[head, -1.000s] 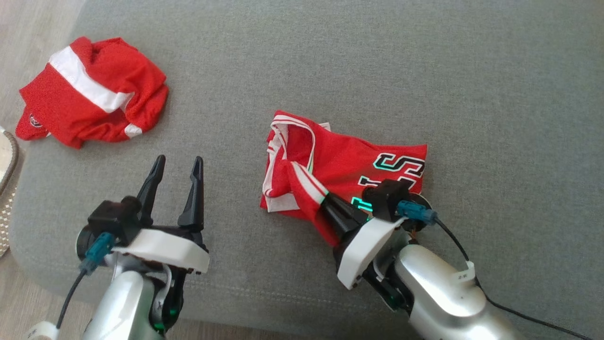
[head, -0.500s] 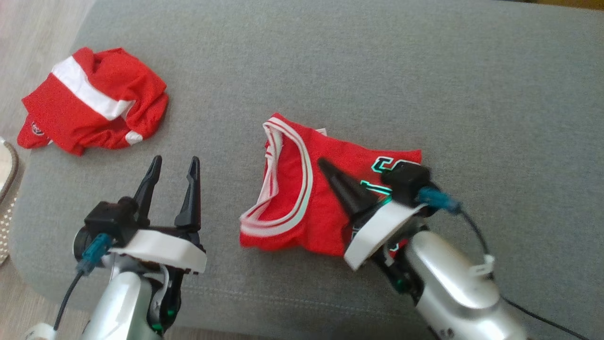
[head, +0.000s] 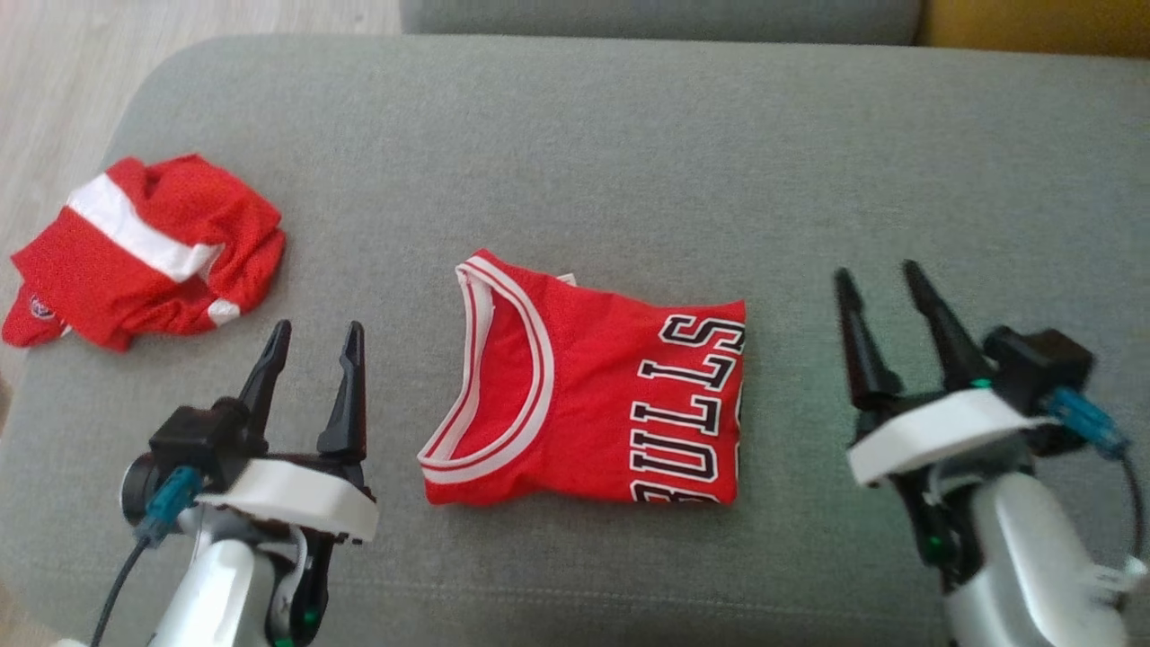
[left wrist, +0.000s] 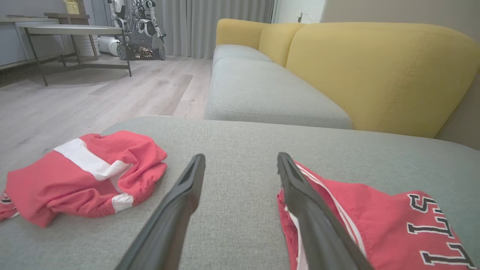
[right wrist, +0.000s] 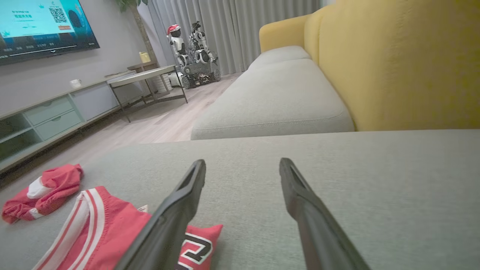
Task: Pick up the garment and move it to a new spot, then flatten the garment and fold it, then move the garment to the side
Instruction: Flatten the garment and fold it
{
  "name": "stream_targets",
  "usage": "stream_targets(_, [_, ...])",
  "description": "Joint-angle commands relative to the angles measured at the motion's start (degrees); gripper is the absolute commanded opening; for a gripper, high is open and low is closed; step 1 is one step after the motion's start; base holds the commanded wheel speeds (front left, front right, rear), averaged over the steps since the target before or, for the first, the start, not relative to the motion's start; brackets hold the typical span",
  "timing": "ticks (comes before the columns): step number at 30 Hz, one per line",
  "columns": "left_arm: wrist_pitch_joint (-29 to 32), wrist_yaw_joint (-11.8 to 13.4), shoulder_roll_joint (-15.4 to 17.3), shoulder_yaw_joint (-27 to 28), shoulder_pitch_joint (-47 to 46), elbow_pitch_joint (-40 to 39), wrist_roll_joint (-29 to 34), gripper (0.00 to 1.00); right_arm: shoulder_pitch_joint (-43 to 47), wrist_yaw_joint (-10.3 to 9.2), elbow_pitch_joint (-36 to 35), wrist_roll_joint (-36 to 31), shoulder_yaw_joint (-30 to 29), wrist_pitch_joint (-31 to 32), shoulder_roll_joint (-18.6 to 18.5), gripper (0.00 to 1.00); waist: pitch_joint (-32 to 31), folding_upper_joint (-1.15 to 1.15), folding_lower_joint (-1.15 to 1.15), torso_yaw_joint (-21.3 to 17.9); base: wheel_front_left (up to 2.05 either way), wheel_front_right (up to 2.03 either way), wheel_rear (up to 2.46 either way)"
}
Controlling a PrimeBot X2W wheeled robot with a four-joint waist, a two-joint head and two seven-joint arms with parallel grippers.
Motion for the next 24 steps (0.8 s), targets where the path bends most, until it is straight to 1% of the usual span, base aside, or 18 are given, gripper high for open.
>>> stream_targets(1, [-0.26, 0.43, 1.53, 2.43, -0.81, -2.25, 0.39, 1.0, -0.16, -0.04, -3.31, -0.74, 0.19, 0.66, 0.38, 1.0, -0.95, 0.0, 0.0, -0.77, 0.0, 0.0, 0.0])
stream_targets(4, [-0.01, 0.76, 2.12, 2.48, 0.39, -2.98, 0.5, 1.0, 3.04, -0.04, -7.38, -2.03, -2.35, 2.68, 0.43, 1.0, -2.34, 0.0, 0.0, -1.62, 0.0, 0.0, 0.0])
stream_targets(8, [0.57, 1.35, 2.81, 2.33, 2.85, -4.43, 0.68, 1.0, 7.31, -0.04, -11.87, -3.16, -2.99, 5.38, 0.42, 1.0, -4.35, 0.0, 0.0, -2.59, 0.0, 0.0, 0.0])
stream_targets(16, [2.41, 2.54, 4.11, 2.0, 6.9, -6.92, 1.05, 1.0, 14.5, -0.04, -17.3, -3.82, -5.77, 8.28, 0.68, 1.0, -7.67, 0.0, 0.0, -2.7, 0.0, 0.0, 0.0])
stream_targets(24, [3.37, 3.69, 4.44, 2.14, 8.8, -8.28, 0.72, 1.0, 17.63, -0.04, -21.25, -5.07, -6.95, 8.8, 0.87, 1.0, -9.05, 0.0, 0.0, -2.74, 0.0, 0.0, 0.0])
